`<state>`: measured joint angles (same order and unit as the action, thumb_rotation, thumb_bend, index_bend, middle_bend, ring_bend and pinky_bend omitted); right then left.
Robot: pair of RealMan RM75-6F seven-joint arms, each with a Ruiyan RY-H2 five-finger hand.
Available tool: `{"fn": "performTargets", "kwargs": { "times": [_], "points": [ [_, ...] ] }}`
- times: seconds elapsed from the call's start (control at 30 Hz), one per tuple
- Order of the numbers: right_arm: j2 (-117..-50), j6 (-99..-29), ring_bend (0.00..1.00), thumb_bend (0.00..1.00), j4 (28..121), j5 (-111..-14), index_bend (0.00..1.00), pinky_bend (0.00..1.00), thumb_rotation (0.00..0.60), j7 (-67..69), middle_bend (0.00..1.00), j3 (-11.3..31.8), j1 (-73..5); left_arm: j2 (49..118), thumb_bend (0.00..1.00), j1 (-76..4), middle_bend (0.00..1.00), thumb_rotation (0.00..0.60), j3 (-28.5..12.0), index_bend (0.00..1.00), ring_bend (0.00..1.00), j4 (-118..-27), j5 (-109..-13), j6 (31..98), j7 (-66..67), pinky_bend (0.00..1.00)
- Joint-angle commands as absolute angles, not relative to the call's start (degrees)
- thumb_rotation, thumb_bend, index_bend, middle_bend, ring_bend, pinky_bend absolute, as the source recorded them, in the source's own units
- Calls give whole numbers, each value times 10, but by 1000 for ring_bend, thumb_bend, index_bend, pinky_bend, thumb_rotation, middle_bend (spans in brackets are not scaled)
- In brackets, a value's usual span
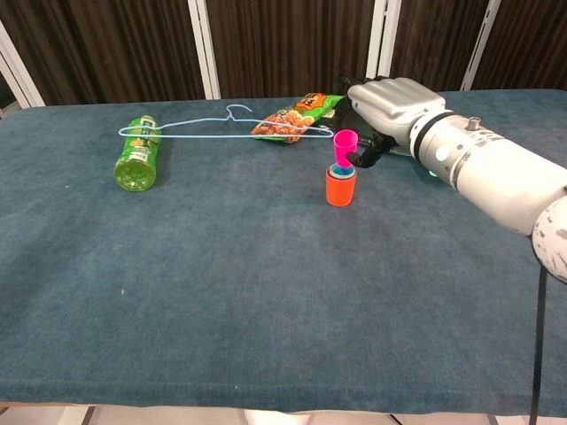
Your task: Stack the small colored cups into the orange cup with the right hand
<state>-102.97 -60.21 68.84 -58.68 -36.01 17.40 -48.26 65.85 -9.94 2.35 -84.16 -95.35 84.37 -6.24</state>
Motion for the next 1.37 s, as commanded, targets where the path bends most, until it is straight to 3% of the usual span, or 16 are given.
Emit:
{"fn": "performTargets", "kwargs": {
  "times": [0.03, 0.27, 0.33, 0.4, 0.5, 0.7, 0.73, 0.8, 0.87, 0.97, 1.07, 1.37],
  "points": [
    [-1033, -600, 0, 493, 685, -586, 621, 0, 600, -361, 34, 170, -483, 658, 443, -99, 0, 600, 24, 0, 0, -842, -954, 845, -62, 151],
    [-1040, -595, 0, 493, 674, -585, 583, 0, 600, -358, 34, 167, -486, 658, 443, -98, 0, 600, 24, 0, 0, -841, -954, 846, -64, 152],
    [-1038, -589, 0, 492, 678, -573, 454, 0, 600, -368, 33, 165, -485, 657, 443, -99, 0, 600, 24, 0, 0, -841, -954, 845, -65, 152],
    [-1029, -583, 0, 493, 690, -558, 174, 0, 600, -381, 10, 163, -483, 658, 443, -99, 0, 600, 24, 0, 0, -840, -953, 844, -65, 152],
    [-1008, -584, 0, 493, 719, -558, 8, 0, 600, -380, 0, 156, -474, 657, 443, -99, 0, 600, 23, 0, 0, -840, -952, 843, -65, 152],
    [-964, -611, 0, 449, 784, -586, 0, 0, 600, -357, 0, 140, -444, 657, 443, -99, 0, 600, 23, 0, 0, -840, -951, 845, -66, 152],
    [-898, -680, 0, 434, 873, -636, 0, 0, 600, -341, 0, 96, -383, 657, 442, -97, 0, 600, 22, 0, 0, -839, -950, 848, -66, 151],
    [-817, -746, 0, 398, 965, -709, 0, 0, 600, -320, 0, 30, -318, 658, 442, -96, 0, 600, 20, 0, 0, -838, -951, 852, -65, 150],
    [-756, -812, 0, 370, 1001, -775, 0, 0, 600, -293, 0, -32, -257, 661, 444, -95, 0, 600, 18, 0, 0, -835, -952, 859, -64, 146],
    [-721, -908, 0, 354, 978, -830, 0, 0, 600, -241, 0, -89, -171, 668, 450, -93, 0, 600, 15, 0, 0, -830, -954, 867, -57, 138],
    [-718, -963, 0, 355, 926, -840, 0, 0, 600, -182, 0, -105, -111, 677, 455, -93, 0, 600, 12, 0, 0, -825, -958, 874, -46, 126],
    [-662, -946, 0, 352, 946, -847, 0, 0, 600, -124, 0, -101, -81, 696, 455, -98, 0, 600, 13, 0, 0, -823, -963, 866, -6, 114]
  ]
}}
